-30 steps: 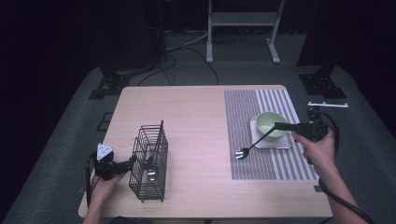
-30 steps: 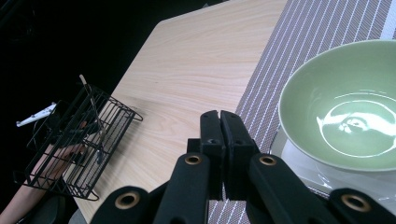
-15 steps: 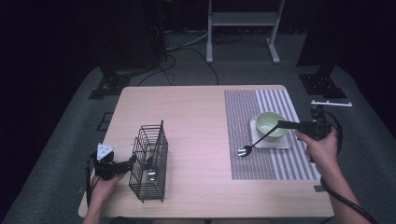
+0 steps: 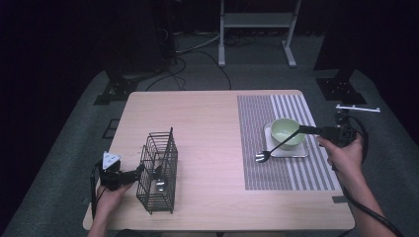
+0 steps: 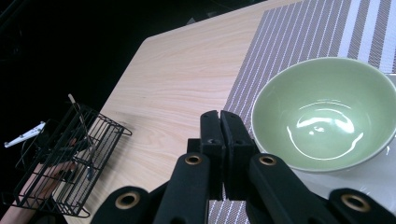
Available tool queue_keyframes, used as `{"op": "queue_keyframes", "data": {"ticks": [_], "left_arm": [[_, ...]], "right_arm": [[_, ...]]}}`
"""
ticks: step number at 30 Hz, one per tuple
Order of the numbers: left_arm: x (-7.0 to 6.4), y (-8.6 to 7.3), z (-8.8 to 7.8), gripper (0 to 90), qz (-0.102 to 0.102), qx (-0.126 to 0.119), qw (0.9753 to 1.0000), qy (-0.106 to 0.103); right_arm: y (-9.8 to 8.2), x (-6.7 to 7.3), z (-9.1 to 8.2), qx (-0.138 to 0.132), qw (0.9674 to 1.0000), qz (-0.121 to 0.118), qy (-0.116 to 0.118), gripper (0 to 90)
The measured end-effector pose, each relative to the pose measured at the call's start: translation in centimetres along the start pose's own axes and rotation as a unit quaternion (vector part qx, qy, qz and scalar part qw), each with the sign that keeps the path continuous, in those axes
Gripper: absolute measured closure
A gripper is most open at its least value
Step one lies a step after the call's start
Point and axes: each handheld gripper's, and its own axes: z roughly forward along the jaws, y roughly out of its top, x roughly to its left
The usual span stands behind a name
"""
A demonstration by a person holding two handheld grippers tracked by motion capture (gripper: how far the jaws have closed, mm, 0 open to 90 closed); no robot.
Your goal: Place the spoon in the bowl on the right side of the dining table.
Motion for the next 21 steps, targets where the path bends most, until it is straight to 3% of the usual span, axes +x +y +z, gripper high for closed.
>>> {"op": "queue_keyframes", "data": {"ticks": [21], "left_arm": [[0.0, 0.0, 0.0, 0.0, 0.0, 0.0, 1.0, 0.0]], "right_arm": [[0.9, -1.3, -1.7, -0.027, 0.9991, 0.021, -0.024, 88.3]]}}
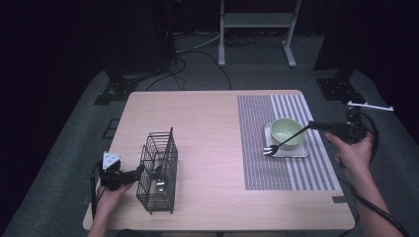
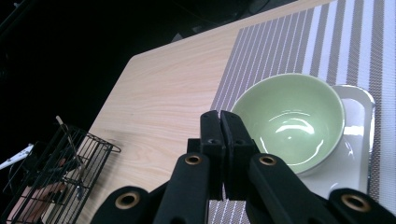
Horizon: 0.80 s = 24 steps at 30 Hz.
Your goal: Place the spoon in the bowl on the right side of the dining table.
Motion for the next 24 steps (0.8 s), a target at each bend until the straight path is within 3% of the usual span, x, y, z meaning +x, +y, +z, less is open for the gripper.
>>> {"op": "queue_keyframes", "data": {"ticks": [24], "left_arm": [[0.0, 0.0, 0.0, 0.0, -0.001, -0.001, 1.0, 0.0]], "right_arm": [[1.5, -0.7, -1.4, -0.032, 0.999, 0.016, -0.028, 88.3]]}}
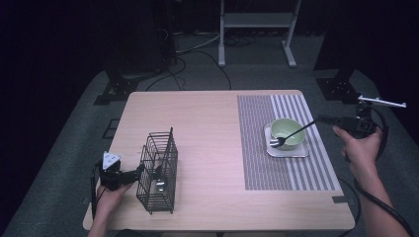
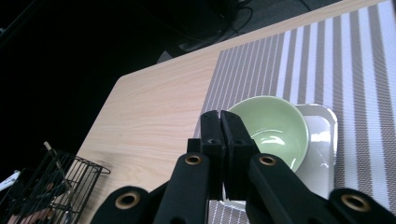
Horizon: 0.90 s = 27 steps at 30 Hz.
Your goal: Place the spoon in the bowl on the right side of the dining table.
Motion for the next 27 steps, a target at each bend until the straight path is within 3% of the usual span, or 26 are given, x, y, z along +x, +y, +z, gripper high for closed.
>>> {"op": "queue_keyframes", "data": {"ticks": [27], "left_arm": [[0.0, 0.0, 0.0, 0.0, 0.001, 0.0, 1.0, 0.0]], "right_arm": [[0.8, -1.4, -0.5, -0.028, 0.9982, 0.012, -0.051, 88.4]]}}
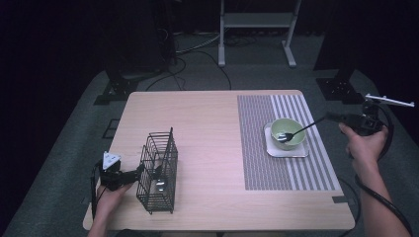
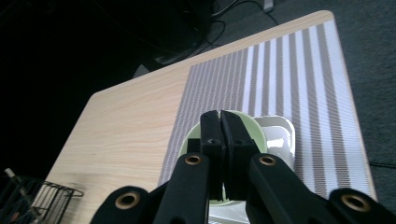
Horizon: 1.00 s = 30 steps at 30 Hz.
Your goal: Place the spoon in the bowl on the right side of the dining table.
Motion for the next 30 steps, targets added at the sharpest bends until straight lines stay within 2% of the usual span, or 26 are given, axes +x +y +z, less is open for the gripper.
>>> {"op": "queue_keyframes", "data": {"ticks": [5, 11, 30], "left_arm": [[0.0, 0.0, 0.0, 0.0, 0.001, 0.0, 1.0, 0.0], [0.0, 0.0, 0.0, 0.0, 0.001, 0.0, 1.0, 0.0], [0.0, 0.0, 0.0, 0.0, 0.003, 0.001, 1.0, 0.0]], "right_arm": [[-0.1, -0.6, 0.0, -0.008, 0.9999, 0.008, -0.004, 88.4], [-0.5, -1.2, 0.2, -0.008, 0.9999, 0.007, -0.011, 88.2], [-1.2, -1.8, 0.7, -0.004, 0.9996, 0.005, -0.026, 88.2]]}}
